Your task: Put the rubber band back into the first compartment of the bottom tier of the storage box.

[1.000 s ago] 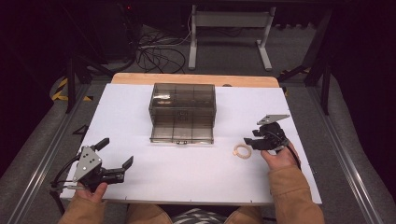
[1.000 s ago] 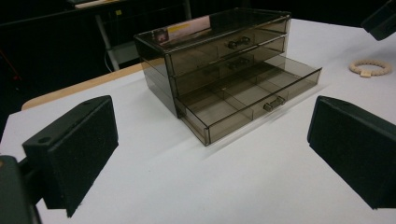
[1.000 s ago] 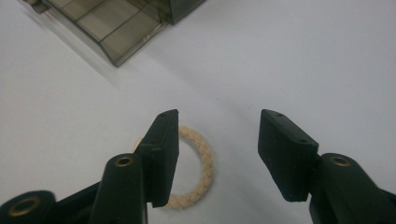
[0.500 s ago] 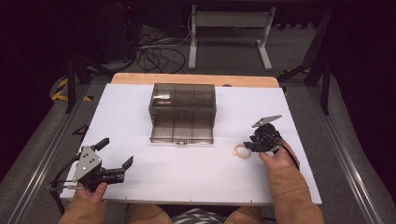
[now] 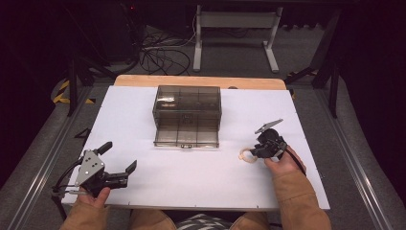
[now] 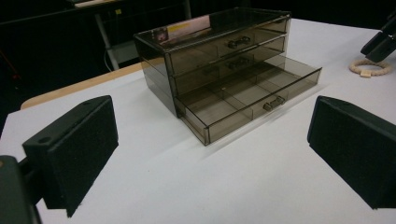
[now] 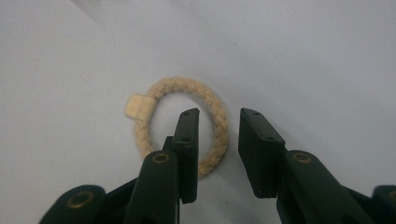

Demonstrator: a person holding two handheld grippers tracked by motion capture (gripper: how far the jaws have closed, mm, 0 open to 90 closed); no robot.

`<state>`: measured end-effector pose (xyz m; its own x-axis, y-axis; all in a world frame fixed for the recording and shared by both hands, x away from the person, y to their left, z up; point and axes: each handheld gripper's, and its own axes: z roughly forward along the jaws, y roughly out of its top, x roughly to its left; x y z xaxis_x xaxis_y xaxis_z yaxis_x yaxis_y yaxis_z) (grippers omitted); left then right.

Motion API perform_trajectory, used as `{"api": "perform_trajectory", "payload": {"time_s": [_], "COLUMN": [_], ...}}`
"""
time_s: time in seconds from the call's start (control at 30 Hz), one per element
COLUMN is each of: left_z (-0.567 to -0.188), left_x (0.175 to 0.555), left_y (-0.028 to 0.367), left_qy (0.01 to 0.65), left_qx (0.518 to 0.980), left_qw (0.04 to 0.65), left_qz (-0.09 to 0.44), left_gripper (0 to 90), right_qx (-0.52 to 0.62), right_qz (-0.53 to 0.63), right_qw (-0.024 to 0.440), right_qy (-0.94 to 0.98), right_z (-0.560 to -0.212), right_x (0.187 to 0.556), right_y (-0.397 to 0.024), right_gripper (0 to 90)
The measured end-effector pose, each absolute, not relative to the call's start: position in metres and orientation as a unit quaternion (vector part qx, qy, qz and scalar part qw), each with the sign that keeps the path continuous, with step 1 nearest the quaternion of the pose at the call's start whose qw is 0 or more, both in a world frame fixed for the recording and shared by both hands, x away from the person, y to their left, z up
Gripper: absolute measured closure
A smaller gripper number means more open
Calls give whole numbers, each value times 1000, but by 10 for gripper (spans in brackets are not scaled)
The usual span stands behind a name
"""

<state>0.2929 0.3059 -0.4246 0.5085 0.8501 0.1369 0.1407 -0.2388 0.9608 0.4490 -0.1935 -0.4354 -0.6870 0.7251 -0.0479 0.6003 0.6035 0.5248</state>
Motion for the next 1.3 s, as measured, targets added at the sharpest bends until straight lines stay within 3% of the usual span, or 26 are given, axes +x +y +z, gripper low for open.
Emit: {"api": "perform_trajectory", "payload": {"time_s": [0.47,1.3], "left_z": [-424,-424], "left_x": [293,292], "left_y": [306,306], "left_qy": [350,351], "left_qx": [705,704], "left_qw": [507,507], "left_qz": [351,352], "left_gripper": [24,24], "right_qx": [387,396], "right_qz": [222,225], "right_qw": [132,145], "right_qy": [885,879], "right_z": [-441,-440], "right_x": [450,448], "right_y": [-190,-189], "right_gripper": [830,847]}}
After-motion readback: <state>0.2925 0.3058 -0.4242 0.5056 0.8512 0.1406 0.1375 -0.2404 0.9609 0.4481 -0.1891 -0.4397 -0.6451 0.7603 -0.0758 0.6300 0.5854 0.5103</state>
